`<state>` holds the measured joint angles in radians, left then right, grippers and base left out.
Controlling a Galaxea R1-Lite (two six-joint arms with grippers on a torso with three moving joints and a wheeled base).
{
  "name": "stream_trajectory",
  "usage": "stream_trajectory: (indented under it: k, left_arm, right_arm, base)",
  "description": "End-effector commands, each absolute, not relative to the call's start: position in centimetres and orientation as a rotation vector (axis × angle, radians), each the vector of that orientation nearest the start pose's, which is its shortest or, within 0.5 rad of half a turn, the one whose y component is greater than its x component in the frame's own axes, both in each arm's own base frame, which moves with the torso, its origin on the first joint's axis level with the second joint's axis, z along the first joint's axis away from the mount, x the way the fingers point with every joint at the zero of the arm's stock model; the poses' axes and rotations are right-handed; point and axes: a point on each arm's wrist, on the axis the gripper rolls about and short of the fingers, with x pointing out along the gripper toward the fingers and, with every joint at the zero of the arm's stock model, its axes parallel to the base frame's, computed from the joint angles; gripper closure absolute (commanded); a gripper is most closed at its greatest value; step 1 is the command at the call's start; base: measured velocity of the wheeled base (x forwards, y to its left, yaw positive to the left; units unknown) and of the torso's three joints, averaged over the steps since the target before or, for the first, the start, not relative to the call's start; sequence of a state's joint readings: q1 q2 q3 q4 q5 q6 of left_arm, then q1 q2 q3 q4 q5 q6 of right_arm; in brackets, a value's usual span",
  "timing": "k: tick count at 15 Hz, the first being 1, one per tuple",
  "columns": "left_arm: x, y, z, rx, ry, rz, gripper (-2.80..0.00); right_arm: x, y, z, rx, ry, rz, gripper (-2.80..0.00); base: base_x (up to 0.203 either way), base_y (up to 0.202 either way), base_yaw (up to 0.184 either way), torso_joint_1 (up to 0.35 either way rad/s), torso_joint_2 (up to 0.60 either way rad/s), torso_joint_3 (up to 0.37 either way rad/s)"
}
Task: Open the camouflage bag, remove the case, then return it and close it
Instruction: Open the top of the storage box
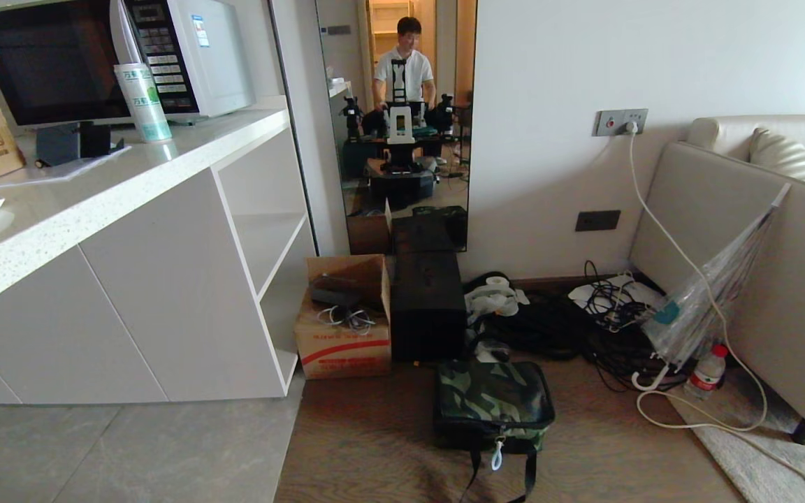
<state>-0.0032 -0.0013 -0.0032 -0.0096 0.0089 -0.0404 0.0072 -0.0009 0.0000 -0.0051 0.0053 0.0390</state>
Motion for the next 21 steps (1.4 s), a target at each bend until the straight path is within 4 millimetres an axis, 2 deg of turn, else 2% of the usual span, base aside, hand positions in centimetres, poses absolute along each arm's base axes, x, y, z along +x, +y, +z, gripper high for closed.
stream_trajectory:
  k: [1,21]
  left_arm:
    - [-2.3,0.03,7.74,-0.042,-0.014,0.006,0.0]
    - [-2.31,0.03,7.74,-0.042,-0.015,0.006,0.0]
  right_arm:
    - [-2.27,-0.01,7.57,0.051,-0.004,0.012,0.0]
    - [-2.27,-0.01,7.57,0.051,-0.004,0.012,0.0]
  base:
    - [0.0,0.0,0.0,0.0,0.0,0.0]
    - [0.0,0.0,0.0,0.0,0.0,-0.018]
